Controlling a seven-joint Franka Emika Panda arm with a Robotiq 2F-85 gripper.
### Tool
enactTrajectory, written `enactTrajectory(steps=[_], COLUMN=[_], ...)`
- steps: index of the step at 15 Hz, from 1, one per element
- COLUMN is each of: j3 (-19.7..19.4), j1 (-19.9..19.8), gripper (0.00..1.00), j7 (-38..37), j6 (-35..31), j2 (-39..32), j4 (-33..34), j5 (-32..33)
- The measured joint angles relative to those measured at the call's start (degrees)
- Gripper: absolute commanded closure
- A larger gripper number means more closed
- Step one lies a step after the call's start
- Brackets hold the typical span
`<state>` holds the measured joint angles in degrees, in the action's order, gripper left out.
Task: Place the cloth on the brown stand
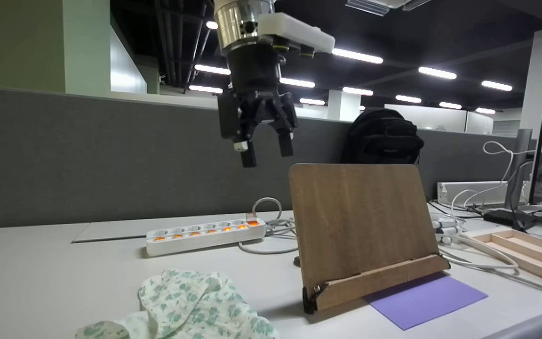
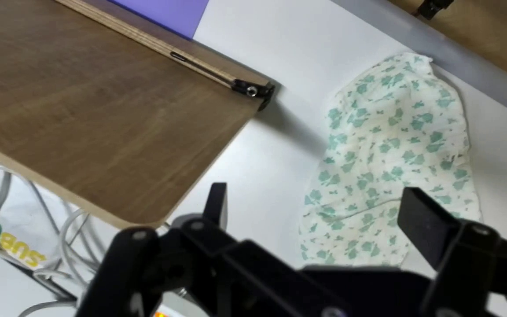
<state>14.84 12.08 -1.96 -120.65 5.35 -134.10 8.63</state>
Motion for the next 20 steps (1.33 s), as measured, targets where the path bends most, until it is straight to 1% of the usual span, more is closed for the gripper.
enactTrajectory(steps=[3,6,8,13,16,20], j3=[1.34,1.93,1.89,1.88,1.98,1.99], j1=[2.05,3.29,3.33,3.39,3.96,4.70], gripper=[0.00,0.00,0.00,0.00,0.00,0.00], j7=[-0.08,-0.60,-0.62,-0.38,-0.38,-0.47], j6=[-1.73,-2.71,-3.38,-3.74,-6.25,-10.33], j2=[-2.90,-5.88,-7.26,-7.85,-9.46,-13.49], j4=[-2.28,-2.99,-2.89,-3.08,-4.02,-4.79], j5=[-0.96,-1.63,-2.05,-1.94,-1.93,-1.61])
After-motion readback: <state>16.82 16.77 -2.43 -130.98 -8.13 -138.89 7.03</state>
